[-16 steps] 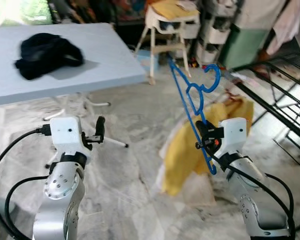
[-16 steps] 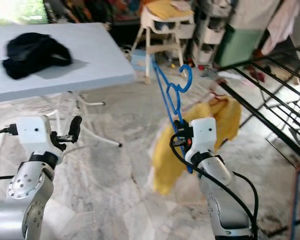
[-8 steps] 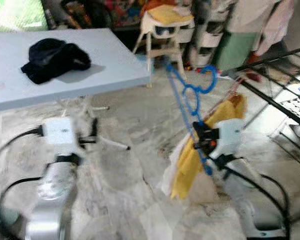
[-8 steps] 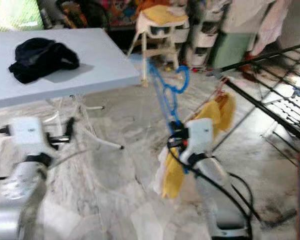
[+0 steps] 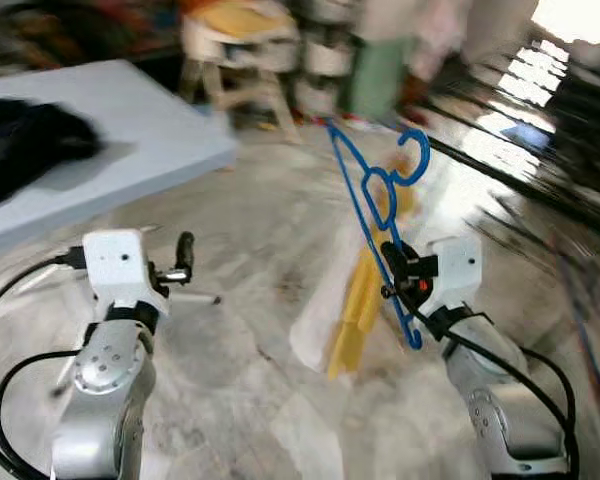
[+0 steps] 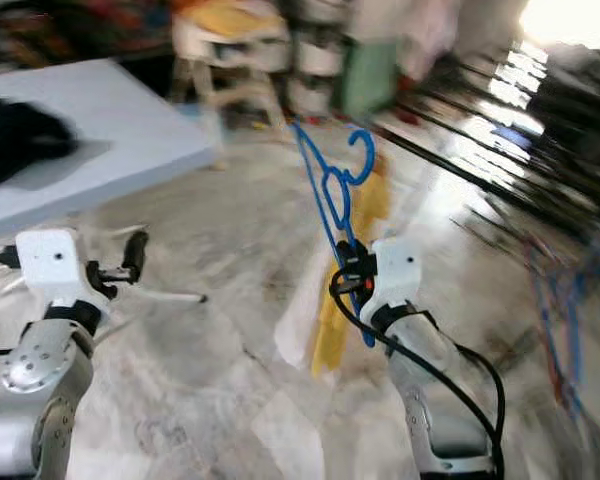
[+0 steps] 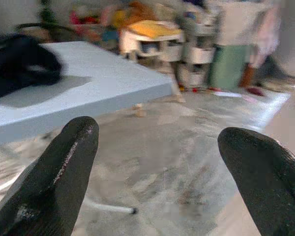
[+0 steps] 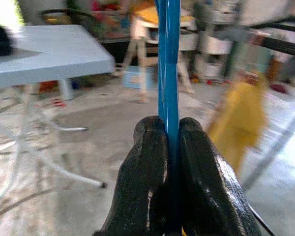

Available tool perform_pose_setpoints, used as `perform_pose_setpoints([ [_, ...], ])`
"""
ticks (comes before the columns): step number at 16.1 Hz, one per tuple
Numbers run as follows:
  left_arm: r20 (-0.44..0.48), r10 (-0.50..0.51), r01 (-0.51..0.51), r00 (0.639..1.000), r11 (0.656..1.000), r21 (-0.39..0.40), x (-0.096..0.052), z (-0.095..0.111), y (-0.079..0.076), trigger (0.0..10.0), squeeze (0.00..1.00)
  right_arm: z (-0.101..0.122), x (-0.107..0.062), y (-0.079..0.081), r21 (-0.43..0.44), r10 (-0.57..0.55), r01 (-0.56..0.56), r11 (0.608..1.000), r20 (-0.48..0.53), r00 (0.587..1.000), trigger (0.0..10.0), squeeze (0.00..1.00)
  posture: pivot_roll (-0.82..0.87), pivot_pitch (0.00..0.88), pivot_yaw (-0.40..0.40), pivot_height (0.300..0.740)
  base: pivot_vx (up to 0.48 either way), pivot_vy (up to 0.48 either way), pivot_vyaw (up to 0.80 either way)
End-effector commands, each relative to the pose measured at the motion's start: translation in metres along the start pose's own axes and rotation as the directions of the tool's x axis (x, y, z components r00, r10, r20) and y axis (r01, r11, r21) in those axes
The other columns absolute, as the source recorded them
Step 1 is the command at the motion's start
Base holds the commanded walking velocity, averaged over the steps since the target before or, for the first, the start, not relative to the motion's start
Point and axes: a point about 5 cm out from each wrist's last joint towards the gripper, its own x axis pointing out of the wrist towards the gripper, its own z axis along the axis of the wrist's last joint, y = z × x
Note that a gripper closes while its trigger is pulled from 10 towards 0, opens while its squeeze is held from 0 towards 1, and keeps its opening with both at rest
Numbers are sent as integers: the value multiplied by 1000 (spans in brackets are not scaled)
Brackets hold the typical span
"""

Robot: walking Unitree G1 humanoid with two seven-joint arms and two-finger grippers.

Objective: Hang hanger

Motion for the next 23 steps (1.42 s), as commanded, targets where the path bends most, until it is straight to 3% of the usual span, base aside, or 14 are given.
perform_pose_setpoints([
  [1,-12,-27,27,1000,1000,-4,0,-2,-5,10000,0,5,0,-5,-8,-30,31,999,18,999,10000,0,-21,62,-34,740,0,289,-712],
  [6,-7,-151,151,989,989,6,-1,-5,-19,10000,0,6,2,-25,-59,-226,228,972,38,973,10000,0,-21,49,-24,740,0,0,0],
  [8,-2,-165,165,986,986,20,0,-6,-19,10000,0,0,0,-41,-127,-351,349,928,5,936,10000,0,-20,44,-19,740,0,0,0],
  [12,-11,-254,254,967,967,-6,-2,-10,-25,10000,0,-9,1,-54,-66,-474,470,880,-60,878,10000,0,-14,36,-11,740,0,0,0],
  [18,6,-263,263,965,963,-53,-2,-9,-20,10000,0,-11,4,-51,-49,-454,451,891,-58,889,10000,0,-9,30,-7,740,0,0,-800],
  [23,5,-277,277,961,959,-57,-3,-11,-22,10000,0,-14,4,-47,-40,-433,431,902,-68,899,10000,0,-12,31,-7,740,52,0,-191],
])
